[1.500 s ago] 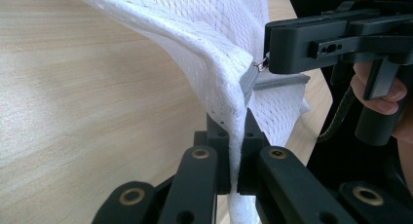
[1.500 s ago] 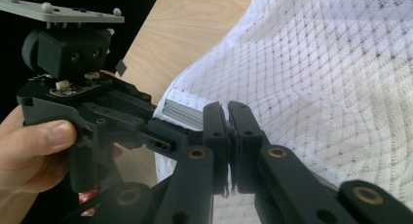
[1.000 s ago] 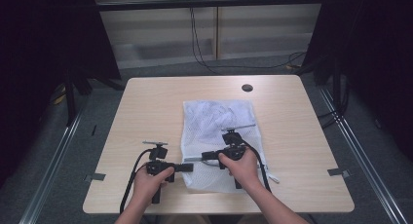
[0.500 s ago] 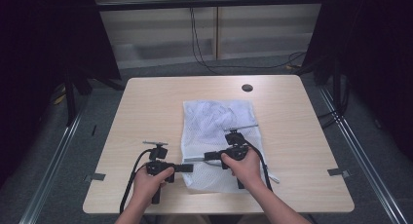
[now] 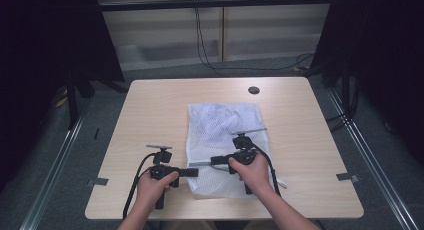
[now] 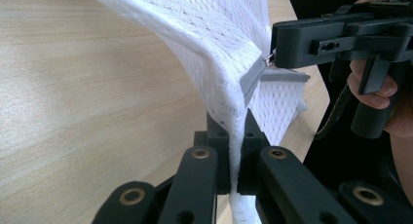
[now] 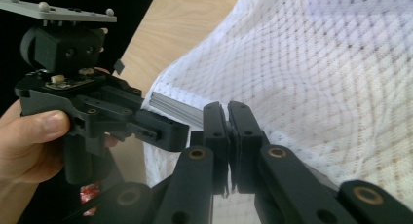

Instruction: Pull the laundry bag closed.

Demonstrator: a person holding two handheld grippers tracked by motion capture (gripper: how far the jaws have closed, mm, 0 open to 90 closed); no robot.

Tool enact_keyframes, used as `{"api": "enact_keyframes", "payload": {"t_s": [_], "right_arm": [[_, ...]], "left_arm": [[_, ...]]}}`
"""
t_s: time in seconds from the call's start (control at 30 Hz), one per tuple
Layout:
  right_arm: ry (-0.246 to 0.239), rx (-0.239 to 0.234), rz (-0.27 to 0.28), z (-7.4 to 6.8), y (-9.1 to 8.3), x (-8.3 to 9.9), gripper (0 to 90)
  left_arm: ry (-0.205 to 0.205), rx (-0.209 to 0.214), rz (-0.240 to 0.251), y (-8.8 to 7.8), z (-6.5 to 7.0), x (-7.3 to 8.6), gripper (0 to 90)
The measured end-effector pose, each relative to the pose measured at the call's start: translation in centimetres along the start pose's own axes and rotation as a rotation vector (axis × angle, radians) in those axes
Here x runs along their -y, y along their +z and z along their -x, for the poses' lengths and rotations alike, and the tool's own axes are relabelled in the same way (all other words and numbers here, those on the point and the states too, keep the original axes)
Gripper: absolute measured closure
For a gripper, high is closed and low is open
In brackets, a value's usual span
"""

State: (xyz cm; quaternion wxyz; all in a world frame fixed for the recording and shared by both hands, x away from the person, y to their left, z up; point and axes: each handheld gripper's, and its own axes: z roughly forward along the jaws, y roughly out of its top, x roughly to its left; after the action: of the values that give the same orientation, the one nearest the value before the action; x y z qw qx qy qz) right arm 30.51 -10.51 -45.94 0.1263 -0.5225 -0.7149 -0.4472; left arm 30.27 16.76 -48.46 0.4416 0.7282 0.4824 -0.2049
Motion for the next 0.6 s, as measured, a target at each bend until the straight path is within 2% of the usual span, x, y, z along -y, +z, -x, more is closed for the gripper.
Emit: {"api": "enact_keyframes", "payload": {"t_s": [0.6], "right_arm": [[0.007, -0.002, -0.007, -0.01, -0.13, -0.03, 87.6]], "left_arm": [[0.012, -0.004, -0.006, 0.0, -0.05, 0.0, 88.5]]}}
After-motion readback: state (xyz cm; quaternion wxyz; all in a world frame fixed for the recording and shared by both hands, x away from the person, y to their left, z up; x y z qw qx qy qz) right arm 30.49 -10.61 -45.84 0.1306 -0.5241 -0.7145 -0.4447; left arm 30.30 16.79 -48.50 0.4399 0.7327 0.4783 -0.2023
